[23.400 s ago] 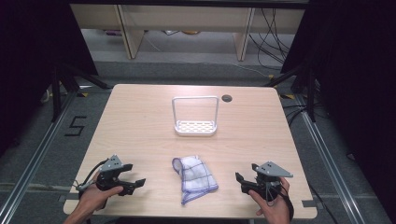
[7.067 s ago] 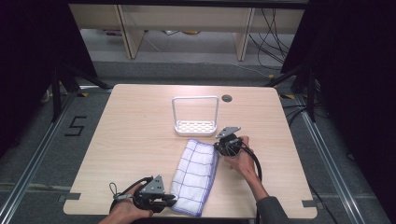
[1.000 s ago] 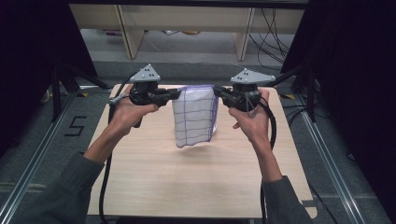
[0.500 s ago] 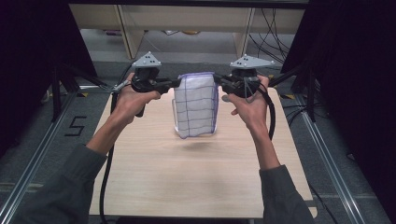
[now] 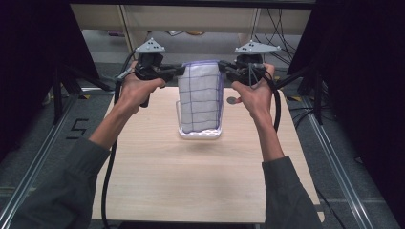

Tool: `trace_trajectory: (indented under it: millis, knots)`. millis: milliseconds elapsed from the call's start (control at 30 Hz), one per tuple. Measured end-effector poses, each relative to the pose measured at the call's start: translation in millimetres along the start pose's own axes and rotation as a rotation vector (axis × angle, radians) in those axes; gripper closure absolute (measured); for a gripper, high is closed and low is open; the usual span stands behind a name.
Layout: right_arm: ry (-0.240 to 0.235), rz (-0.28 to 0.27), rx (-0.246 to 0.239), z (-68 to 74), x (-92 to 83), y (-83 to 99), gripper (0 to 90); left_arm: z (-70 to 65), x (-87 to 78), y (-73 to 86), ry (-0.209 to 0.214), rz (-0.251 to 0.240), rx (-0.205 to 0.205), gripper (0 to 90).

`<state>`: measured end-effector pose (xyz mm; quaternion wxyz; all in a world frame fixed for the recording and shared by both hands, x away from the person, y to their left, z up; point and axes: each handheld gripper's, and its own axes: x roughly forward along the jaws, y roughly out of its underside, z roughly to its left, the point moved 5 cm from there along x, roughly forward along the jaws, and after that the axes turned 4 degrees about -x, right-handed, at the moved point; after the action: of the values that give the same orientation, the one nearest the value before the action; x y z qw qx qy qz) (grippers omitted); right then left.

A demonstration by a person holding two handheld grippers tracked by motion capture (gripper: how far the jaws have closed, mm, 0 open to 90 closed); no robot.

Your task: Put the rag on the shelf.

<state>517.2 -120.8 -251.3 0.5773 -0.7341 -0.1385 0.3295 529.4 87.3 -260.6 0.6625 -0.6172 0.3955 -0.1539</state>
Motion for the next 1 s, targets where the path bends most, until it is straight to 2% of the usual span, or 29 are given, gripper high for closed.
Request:
trace_trajectory:
  millis: [33, 167, 300, 400, 433, 633, 733, 967, 1000]
  knots:
    - [0.002, 0.004, 0.009, -0.4, 0.2, -1.5, 87.4, 1.1, 0.6, -1.2, -0.001, -0.003, -0.005, 85.5]
    - [0.017, -0.010, -0.009, -4.6, 4.0, -7.9, 87.4, 5.5, 6.3, -6.3, -0.009, -0.013, -0.033, 85.5]
    - [0.031, -0.001, 0.006, -8.8, 8.2, -12.1, 87.4, 9.8, 8.9, -13.1, -0.021, -0.026, -0.048, 85.4]
    - [0.023, -0.010, 0.021, -10.5, 10.6, -16.1, 87.3, 12.7, 8.5, -16.7, -0.019, -0.042, -0.071, 85.3]
    - [0.031, -0.016, 0.005, -12.1, 11.0, -17.7, 87.3, 14.2, 8.5, -17.8, -0.025, -0.043, -0.075, 85.3]
    - [0.035, -0.013, 0.006, -9.7, 18.8, -23.7, 87.3, 18.2, 11.6, -21.8, -0.041, -0.050, -0.094, 85.1]
    - [0.040, -0.010, 0.013, -11.6, 26.2, -23.9, 87.3, 25.3, 17.4, -21.3, -0.054, -0.048, -0.114, 85.0]
    - [0.070, 0.010, 0.029, -28.2, 48.5, -18.9, 87.2, 44.8, 36.5, -16.3, -0.070, -0.047, -0.172, 84.7]
    - [0.071, 0.011, 0.015, -31.8, 51.6, -18.4, 87.2, 47.0, 39.1, -15.9, -0.068, -0.050, -0.182, 84.7]
